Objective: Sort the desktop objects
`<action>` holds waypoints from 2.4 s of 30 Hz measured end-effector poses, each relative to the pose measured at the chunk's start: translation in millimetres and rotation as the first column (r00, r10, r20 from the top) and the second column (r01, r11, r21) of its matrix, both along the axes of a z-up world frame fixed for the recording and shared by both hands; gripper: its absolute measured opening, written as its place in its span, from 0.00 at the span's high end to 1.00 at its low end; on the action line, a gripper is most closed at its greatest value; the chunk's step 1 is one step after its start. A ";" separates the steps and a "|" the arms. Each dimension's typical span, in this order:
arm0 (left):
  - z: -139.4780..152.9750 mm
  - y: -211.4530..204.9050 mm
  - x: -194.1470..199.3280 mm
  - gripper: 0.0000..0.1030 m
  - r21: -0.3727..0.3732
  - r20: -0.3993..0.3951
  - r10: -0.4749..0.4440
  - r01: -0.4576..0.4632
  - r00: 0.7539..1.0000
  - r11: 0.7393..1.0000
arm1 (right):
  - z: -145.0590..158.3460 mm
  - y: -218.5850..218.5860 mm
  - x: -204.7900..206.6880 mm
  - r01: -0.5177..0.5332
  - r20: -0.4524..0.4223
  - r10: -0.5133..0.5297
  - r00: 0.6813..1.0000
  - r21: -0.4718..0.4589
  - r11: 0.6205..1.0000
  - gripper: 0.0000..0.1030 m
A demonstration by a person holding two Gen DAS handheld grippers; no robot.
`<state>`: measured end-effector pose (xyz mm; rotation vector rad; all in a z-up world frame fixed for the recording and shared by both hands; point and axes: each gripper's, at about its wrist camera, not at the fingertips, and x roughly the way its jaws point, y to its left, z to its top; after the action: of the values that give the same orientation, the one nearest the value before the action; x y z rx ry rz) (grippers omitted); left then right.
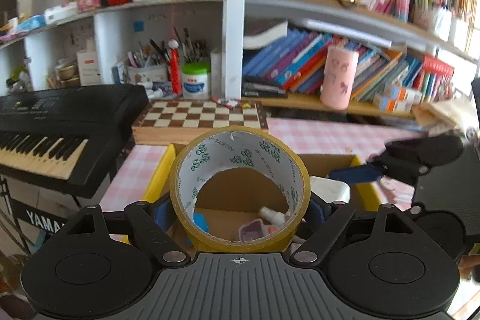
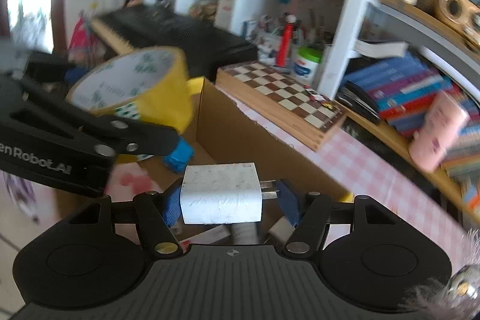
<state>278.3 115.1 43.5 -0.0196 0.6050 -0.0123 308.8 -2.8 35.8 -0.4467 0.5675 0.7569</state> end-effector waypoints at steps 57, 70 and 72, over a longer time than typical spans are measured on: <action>36.0 -25.6 -125.0 0.01 0.019 0.242 0.035 -0.040 0.970 0.999 | 29.3 -73.3 -87.8 0.410 0.124 -0.438 0.890 0.203 0.889 0.18; 13.6 -44.2 -198.6 0.01 0.077 0.223 0.021 -0.039 0.974 0.996 | 11.0 -100.8 -195.5 0.592 0.063 -0.628 0.776 0.274 0.758 0.18; 8.9 -47.1 -206.3 0.01 0.081 0.215 0.011 -0.029 0.976 0.996 | 5.8 -103.6 -210.6 0.613 0.055 -0.646 0.761 0.263 0.745 0.18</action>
<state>72.0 68.0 52.4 0.0568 0.3885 0.0300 98.2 -106.4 41.6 -0.0663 0.4464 0.1211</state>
